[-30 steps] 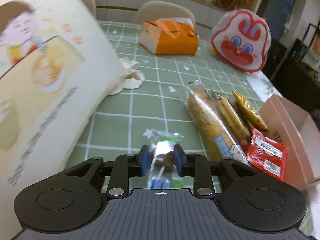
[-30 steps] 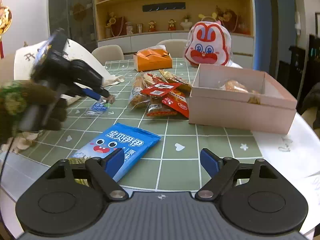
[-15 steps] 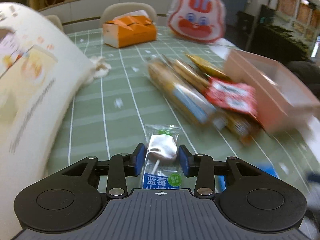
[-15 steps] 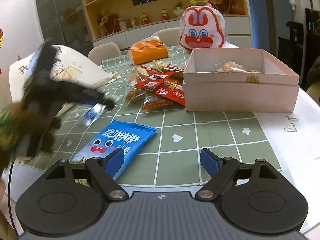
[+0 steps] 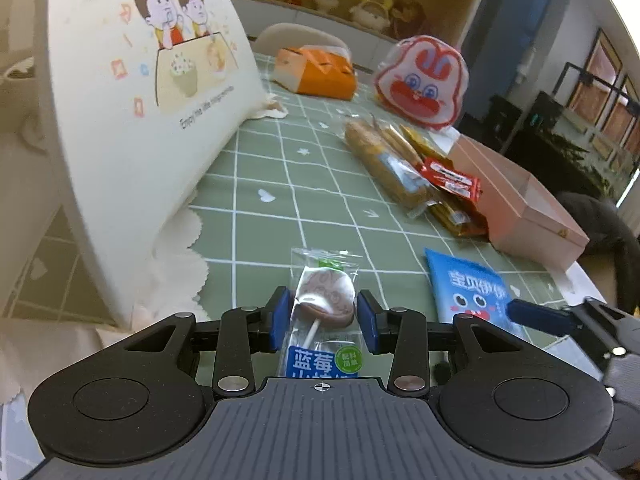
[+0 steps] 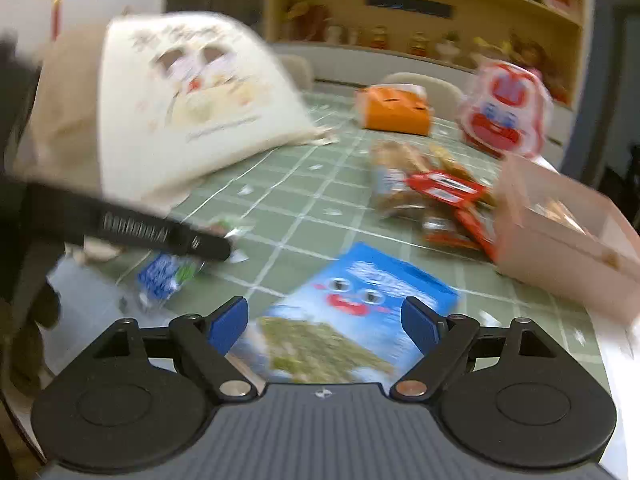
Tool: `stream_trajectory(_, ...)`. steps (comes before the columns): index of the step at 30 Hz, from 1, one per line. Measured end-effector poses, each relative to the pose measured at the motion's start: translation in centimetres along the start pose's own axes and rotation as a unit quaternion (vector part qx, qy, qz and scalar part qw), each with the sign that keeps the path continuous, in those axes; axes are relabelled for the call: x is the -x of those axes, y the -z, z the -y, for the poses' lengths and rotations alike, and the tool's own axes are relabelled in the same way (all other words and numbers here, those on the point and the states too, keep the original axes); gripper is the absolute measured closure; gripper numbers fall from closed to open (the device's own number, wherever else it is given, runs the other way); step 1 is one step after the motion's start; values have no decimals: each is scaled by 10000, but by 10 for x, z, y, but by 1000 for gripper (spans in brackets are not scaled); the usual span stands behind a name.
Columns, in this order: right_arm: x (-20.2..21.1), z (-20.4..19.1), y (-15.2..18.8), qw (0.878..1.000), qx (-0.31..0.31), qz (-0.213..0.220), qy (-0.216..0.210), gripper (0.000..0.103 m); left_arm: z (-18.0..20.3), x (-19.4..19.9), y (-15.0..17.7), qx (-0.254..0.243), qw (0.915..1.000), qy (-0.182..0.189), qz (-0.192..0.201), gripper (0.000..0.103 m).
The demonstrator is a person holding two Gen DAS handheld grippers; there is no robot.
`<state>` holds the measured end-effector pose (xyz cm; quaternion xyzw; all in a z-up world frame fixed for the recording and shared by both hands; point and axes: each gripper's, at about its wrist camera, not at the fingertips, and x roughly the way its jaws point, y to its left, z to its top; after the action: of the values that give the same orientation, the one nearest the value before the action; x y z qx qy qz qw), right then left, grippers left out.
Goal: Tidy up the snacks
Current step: 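Grasp the blue seaweed packet with the right tool while left holds the lollipop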
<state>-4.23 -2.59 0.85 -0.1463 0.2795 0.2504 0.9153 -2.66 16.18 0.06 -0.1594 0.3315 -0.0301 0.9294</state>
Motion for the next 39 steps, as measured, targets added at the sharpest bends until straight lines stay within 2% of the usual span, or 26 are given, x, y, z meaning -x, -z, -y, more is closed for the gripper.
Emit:
stream_trajectory(3,2,2,5,9993,152,-13,338,19,5,0,3,-65,10000,25,22,61)
stream_trajectory(6,9,27,14,9983,-60,-95,575,19,13,-7,4,-5,9996,273,-15,60)
stream_trajectory(9,18,61,24,9966,-607,-206,509,18,29,-15,6,-180,9987,479,-53,60)
stream_trajectory(13,29,95,39,9918,-1159,-210,497,16,53,-24,10,-670,9965,499,-16,61)
stream_trajectory(15,30,103,45,9890,-1353,-279,522,13,59,-27,12,-799,9952,564,-17,60)
stream_trajectory(17,27,110,52,9860,-1592,-345,354,10,61,-30,11,-791,9946,675,-53,60)
stream_trajectory(18,27,111,54,9852,-1661,-301,305,4,60,-30,12,-764,9944,726,-62,60)
stream_trajectory(21,26,106,57,9858,-1620,-308,321,0,58,-29,13,-701,9942,810,-71,61)
stream_trajectory(24,25,99,53,9881,-1408,-494,377,0,62,-28,15,-792,9942,731,-72,62)
stream_trajectory(28,25,103,48,9886,-1311,-712,212,0,82,-29,18,-1391,9897,313,-88,61)
stream_trajectory(31,29,101,53,9908,-1191,-633,141,0,94,-30,22,-1695,9855,36,-79,60)
stream_trajectory(36,41,104,52,9926,-1115,-480,-87,1,87,-29,21,-1500,9886,133,-42,61)
stream_trajectory(39,47,107,42,9924,-1215,-140,149,1,85,-30,20,-1456,9892,159,-27,61)
